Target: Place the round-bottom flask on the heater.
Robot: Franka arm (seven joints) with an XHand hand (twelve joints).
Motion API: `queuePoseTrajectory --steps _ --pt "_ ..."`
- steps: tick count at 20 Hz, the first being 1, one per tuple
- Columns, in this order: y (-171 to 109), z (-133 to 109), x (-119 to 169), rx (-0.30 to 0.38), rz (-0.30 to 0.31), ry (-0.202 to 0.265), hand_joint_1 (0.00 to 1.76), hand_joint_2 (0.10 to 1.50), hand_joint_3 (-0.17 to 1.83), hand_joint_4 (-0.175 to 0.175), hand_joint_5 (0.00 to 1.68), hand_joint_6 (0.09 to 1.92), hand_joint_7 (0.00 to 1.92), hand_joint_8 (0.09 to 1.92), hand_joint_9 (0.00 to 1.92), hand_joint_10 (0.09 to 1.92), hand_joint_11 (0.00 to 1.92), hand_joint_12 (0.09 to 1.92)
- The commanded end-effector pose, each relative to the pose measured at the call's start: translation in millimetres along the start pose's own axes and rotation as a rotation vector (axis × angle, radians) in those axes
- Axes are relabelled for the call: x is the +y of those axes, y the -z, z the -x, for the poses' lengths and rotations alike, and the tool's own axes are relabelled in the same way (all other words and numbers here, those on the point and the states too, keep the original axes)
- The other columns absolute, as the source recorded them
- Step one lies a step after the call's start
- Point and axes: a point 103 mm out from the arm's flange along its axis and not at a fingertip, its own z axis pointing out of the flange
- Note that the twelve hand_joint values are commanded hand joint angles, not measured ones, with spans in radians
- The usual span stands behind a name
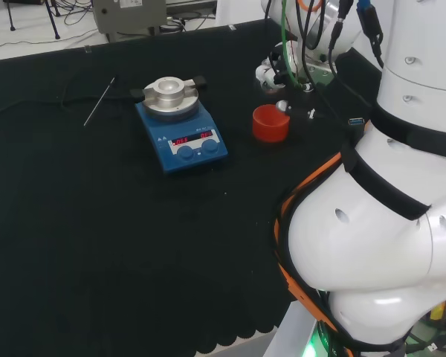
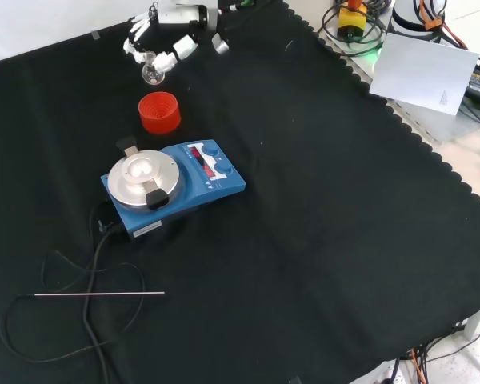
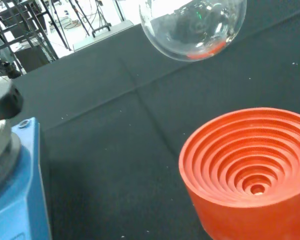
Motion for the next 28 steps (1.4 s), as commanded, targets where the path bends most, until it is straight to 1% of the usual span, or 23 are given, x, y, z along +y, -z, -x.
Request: queuePoseTrajectory --steps 1,5,8,9,12,20,28 --pt "9.2 -9.0 -0.3 0.017 -0.005 0.022 1.09 1.14 -0.17 0.091 1.10 0.87 0.55 0.59 0.69 0.57 0.32 1.28" --pt "14.2 -21.7 5.0 0.026 -0.004 0.052 1.09 1.14 -0.17 0.091 1.10 0.87 0.55 0.58 0.69 0.57 0.33 1.28" --pt "16.8 -37.3 11.2 0.020 0.005 0.068 1.09 1.14 -0.17 0.091 1.10 0.87 0.55 0.58 0.69 0.57 0.33 1.28" --pt "17.7 -43.0 13.3 0.036 -0.003 0.090 1.09 1.14 -0.17 0.091 1.10 0.87 0.55 0.58 0.69 0.57 0.33 1.28" --pt "17.4 -61.4 19.1 0.033 -0.001 0.117 1.09 1.14 -0.17 0.091 1.10 0.86 0.55 0.58 0.69 0.57 0.33 1.28" --pt "3.1 -117.7 25.9 0.027 -0.019 0.184 1.09 1.14 -0.17 0.091 1.11 0.86 0.56 0.58 0.69 0.56 0.33 1.27" --pt "-16.4 -160.9 29.1 0.022 -0.042 0.234 1.09 1.14 -0.17 0.094 1.11 0.86 0.56 0.58 0.69 0.56 0.33 1.27"
